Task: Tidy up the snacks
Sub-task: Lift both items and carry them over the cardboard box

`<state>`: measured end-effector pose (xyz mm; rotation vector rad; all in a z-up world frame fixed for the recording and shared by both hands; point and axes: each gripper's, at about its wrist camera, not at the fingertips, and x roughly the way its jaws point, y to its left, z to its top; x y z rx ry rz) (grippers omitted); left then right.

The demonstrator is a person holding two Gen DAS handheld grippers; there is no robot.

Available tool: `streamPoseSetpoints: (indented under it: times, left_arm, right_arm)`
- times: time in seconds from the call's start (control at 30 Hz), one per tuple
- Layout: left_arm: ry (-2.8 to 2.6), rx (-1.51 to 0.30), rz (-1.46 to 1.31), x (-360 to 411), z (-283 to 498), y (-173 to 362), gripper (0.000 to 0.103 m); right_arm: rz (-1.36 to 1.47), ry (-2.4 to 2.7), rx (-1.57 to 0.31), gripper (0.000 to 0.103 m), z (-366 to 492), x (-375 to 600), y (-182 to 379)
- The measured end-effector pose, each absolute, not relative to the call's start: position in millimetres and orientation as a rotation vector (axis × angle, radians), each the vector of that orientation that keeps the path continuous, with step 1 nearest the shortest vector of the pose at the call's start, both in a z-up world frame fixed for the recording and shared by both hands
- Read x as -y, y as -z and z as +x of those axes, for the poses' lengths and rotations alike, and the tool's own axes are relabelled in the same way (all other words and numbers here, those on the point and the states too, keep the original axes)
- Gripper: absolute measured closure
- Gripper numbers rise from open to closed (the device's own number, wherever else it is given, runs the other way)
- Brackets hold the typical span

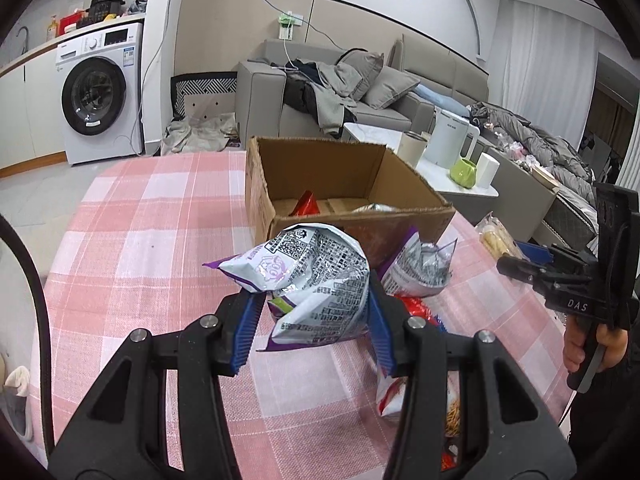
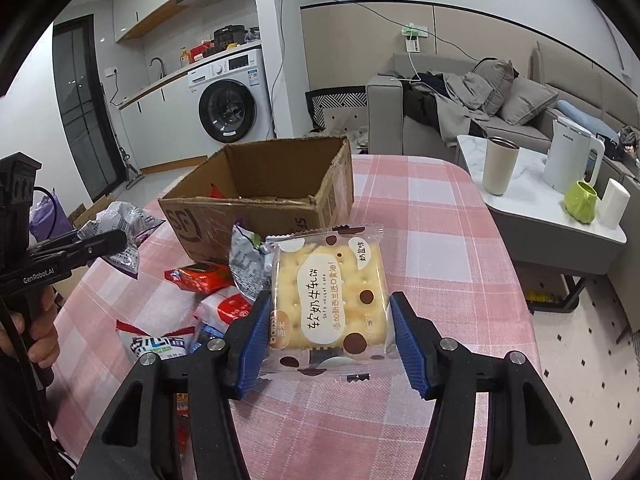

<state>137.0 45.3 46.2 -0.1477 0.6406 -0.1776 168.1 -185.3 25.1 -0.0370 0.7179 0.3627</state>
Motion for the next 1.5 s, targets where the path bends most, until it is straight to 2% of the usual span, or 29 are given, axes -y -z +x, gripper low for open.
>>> streamPoseSetpoints:
  times: [0.93, 1.5]
  left_arm:
    - [0.177, -0.584, -0.115, -23.5, 184.7, -88.7, 0.057]
    - [0.189, -0.607, -0.08, -13.8, 230.1, -86.4, 0.057]
  right_arm:
    - [0.001, -0.415, -0.654, 0.044, 205.7, 146.7, -64.4]
    - [0.028, -0.424, -0.66, 0.044, 244.3, 129.0, -68.8]
